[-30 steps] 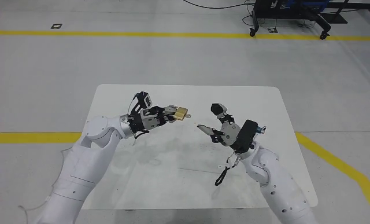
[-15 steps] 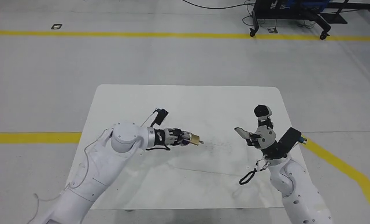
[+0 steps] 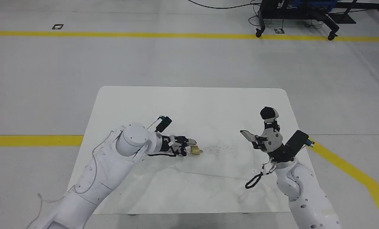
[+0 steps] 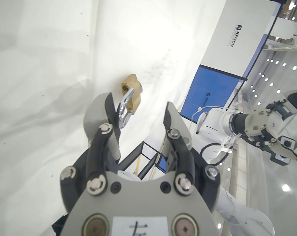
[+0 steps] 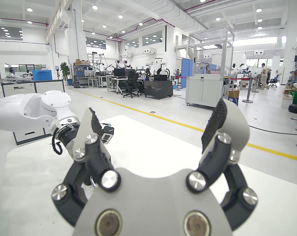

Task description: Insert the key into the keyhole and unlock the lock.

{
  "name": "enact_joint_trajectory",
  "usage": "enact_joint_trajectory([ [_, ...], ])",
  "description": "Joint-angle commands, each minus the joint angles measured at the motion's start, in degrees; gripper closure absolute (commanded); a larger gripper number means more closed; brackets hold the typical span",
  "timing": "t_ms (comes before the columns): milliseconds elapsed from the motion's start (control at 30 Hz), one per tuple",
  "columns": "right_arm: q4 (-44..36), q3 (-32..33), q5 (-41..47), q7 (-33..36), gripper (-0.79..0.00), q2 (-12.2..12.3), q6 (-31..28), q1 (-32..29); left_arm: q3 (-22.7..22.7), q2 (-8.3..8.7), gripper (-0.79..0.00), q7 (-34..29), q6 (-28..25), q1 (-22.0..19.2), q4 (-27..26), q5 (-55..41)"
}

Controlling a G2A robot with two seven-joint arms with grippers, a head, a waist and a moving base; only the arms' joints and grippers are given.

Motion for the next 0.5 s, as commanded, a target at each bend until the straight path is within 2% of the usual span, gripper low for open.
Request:
enact_joint_trajectory([
  [0,0.0,0.0,0.0,0.0,-0.785,0.0,0.0,0.0,-2.1,0.16,-0.785,-3.2,0.6,0.7,-0.4,-6.2],
  [100,0.0,0.0,0.0,0.0,-0.785,0.0,0.0,0.0,-5.3,0.64,-0.785,-4.8,-1.0,0.4,-0.8,-9.2],
  [200,0.0,0.0,0.0,0.0,-0.785,0.0,0.0,0.0,-8.5,1.45,-0.785,-4.7,-3.1,-0.1,-2.7,-7.9],
  [367,0.0,0.0,0.0,0.0,-0.785,0.0,0.0,0.0,-15.6,3.00,-0.785,-3.5,-5.3,0.7,-10.4,-6.2],
  [467,0.0,0.0,0.0,0.0,-0.785,0.0,0.0,0.0,-19.1,3.47,-0.785,-3.9,-4.1,1.9,-13.4,-9.9],
])
